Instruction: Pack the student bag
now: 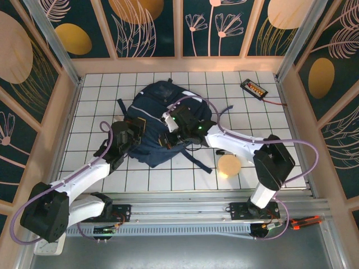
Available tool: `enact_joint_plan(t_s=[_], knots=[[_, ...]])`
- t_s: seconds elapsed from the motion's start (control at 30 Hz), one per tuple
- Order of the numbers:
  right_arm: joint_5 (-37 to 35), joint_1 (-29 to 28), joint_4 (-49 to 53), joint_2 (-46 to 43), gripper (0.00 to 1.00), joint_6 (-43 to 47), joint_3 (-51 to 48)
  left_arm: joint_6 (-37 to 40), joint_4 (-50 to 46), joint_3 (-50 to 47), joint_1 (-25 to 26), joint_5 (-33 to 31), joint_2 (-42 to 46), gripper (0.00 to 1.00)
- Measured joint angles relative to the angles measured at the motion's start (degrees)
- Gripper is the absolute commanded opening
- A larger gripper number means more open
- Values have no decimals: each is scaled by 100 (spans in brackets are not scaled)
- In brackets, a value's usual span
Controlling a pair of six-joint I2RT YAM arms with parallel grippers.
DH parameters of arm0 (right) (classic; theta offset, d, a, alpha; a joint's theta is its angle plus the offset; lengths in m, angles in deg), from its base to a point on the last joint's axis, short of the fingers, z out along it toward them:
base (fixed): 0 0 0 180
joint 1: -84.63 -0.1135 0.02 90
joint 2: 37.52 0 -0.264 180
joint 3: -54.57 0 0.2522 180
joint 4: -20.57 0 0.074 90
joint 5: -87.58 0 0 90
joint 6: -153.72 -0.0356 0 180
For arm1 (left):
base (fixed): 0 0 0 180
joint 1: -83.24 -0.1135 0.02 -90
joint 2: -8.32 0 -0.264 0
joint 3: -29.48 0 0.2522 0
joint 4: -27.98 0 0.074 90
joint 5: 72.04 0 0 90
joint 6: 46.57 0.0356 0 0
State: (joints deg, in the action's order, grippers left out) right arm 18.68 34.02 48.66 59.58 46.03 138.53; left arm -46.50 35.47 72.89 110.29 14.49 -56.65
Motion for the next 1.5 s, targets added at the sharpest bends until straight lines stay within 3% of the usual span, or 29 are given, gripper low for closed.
enact_joint_plan(t_s=[0.23, 0.33, 0.37, 0.4, 0.43, 0.67, 0.87, 1.13, 1.5], knots=[[9, 17, 164, 162, 0, -234, 4, -59, 2, 2, 378, -444, -70, 2], [151, 120, 192, 173, 0, -267, 4, -20, -66, 20, 415, -452, -61, 31], [177, 157, 136, 173, 0, -264, 4, 13, -146, 46, 439, -404, -26, 50], [229, 201, 50, 173, 0, -262, 4, 79, -260, 94, 501, -321, 42, 92], [267, 234, 2, 168, 0, -262, 4, 142, -345, 136, 546, -234, 109, 99], [450, 424, -306, 162, 0, -254, -127, 802, -1377, 474, 564, 267, 702, 99], [505, 496, -369, 103, 0, -210, -273, 1834, -2588, 793, 17, 732, 767, 99], [649, 756, -337, -81, 0, 48, -439, 3501, -4227, 2173, -269, 688, -278, 99], [651, 868, -267, -404, 0, 437, -879, 4935, -5108, 3252, -577, 817, -1362, 98]])
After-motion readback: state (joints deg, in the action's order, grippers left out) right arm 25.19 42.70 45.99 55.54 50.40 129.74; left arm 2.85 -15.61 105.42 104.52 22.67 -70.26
